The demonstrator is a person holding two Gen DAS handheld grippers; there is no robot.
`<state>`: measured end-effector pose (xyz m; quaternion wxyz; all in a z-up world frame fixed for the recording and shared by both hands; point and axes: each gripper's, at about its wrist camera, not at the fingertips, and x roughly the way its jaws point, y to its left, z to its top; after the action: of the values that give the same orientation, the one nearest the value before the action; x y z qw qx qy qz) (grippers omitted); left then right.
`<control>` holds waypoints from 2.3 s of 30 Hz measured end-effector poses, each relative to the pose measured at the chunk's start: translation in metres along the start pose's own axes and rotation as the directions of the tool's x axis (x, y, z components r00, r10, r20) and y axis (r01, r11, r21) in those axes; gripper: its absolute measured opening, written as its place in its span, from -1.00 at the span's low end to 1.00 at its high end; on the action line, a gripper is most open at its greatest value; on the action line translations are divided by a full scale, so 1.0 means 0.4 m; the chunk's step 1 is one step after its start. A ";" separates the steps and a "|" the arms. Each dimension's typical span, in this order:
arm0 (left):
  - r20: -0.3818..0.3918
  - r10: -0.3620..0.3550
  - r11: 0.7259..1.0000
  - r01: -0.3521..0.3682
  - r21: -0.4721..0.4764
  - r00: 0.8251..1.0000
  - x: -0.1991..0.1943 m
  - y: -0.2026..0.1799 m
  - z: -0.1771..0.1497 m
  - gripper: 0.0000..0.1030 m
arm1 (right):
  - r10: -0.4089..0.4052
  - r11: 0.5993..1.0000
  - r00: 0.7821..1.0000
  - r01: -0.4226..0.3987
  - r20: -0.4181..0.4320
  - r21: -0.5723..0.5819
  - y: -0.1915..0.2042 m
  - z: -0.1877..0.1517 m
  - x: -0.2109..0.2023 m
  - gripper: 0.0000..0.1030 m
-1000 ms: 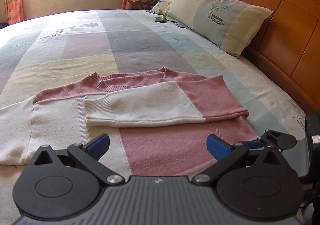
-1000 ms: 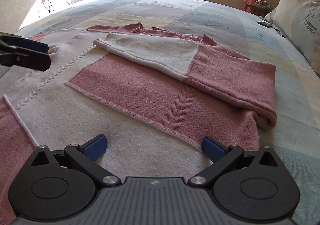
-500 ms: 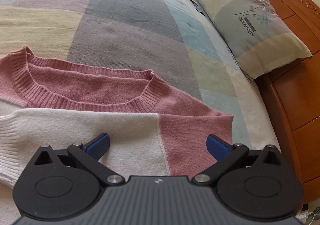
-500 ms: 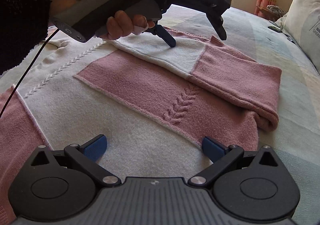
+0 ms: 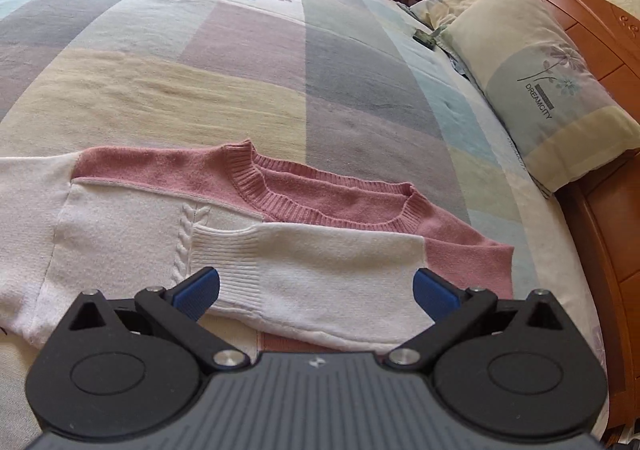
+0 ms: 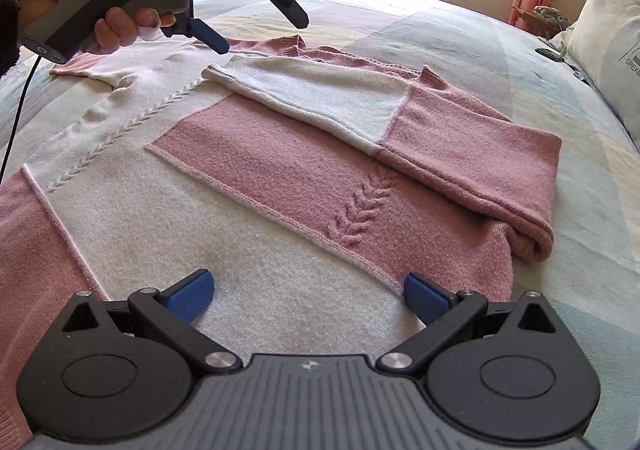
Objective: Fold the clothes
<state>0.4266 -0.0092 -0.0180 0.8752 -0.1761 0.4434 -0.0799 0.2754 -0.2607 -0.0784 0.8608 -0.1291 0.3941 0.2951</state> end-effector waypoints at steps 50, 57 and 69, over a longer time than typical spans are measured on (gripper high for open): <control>0.102 0.116 0.991 -0.123 0.060 0.988 -0.239 0.139 -0.518 0.99 | -0.021 1.000 0.994 0.021 -0.112 -0.002 0.155 0.028 -0.030 1.00; 0.149 0.118 0.993 -0.121 0.007 0.982 -0.259 0.158 -0.465 0.99 | 0.090 0.991 0.995 -0.086 -0.035 0.107 0.144 0.065 -0.049 1.00; 0.117 0.146 0.989 -0.147 0.002 0.982 -0.252 0.181 -0.459 0.99 | 0.100 0.994 0.995 -0.100 -0.009 0.048 0.200 0.117 -0.047 1.00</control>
<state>0.2179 0.0438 -0.0701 0.9039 -0.1426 0.4031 -0.0073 0.2448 -0.1837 -0.0327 0.8456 -0.0901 0.4117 0.3277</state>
